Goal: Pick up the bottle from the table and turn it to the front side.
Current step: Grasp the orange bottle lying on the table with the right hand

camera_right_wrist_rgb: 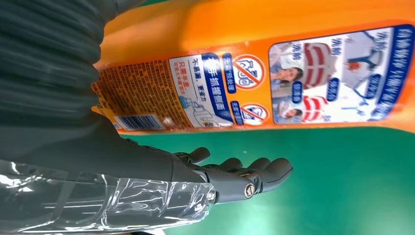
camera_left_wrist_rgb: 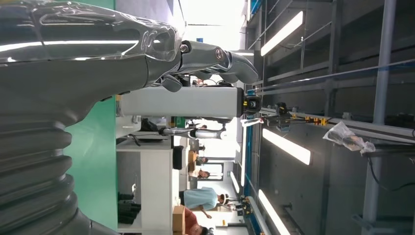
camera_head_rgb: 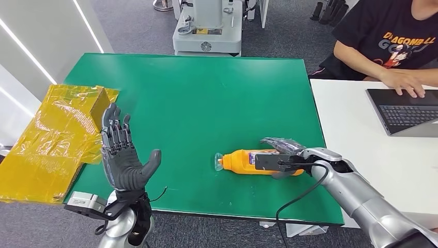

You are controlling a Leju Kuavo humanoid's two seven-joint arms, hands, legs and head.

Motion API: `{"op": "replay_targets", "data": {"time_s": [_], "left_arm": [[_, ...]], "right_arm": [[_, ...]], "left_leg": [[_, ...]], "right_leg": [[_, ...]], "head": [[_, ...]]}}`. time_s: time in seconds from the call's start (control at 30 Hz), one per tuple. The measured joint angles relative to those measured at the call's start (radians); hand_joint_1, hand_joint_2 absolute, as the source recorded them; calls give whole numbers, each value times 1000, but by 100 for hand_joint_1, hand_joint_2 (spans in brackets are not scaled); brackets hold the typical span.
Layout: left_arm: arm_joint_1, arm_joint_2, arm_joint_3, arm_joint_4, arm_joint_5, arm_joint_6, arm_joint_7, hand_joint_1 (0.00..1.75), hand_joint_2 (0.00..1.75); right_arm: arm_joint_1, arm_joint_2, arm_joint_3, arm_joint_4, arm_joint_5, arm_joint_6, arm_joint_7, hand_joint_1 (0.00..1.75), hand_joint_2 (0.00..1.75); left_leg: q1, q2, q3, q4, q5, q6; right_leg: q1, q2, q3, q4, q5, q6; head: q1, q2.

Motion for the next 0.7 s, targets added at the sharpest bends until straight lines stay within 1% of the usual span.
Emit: {"op": "replay_targets", "data": {"time_s": [0.17,0.4,0.6,0.63,0.7], "left_arm": [[0,0,0,2,0,2,1,0,175],[1,-1,0,2,-9,-3,3,0,175],[2,-3,0,7,-16,-8,3,0,175],[2,-3,0,7,-17,-8,3,0,175],[2,-3,0,7,-17,-8,3,0,175]], "right_arm": [[-20,5,24,51,7,-12,11,0,175],[-34,5,47,85,26,-31,56,0,175],[-40,5,59,112,33,-36,62,0,175],[-40,5,60,116,33,-36,62,2,175],[-40,5,63,123,34,-40,61,89,175]], "left_leg": [[0,0,0,0,0,0],[0,0,0,0,0,0],[0,0,0,0,0,0],[0,0,0,0,0,0],[0,0,0,0,0,0]], "right_leg": [[0,0,0,0,0,0],[0,0,0,0,0,0],[0,0,1,0,0,0],[0,0,1,0,0,0],[0,0,1,0,0,0]], "head": [[0,0],[0,0],[0,0],[0,0],[0,0]]}}
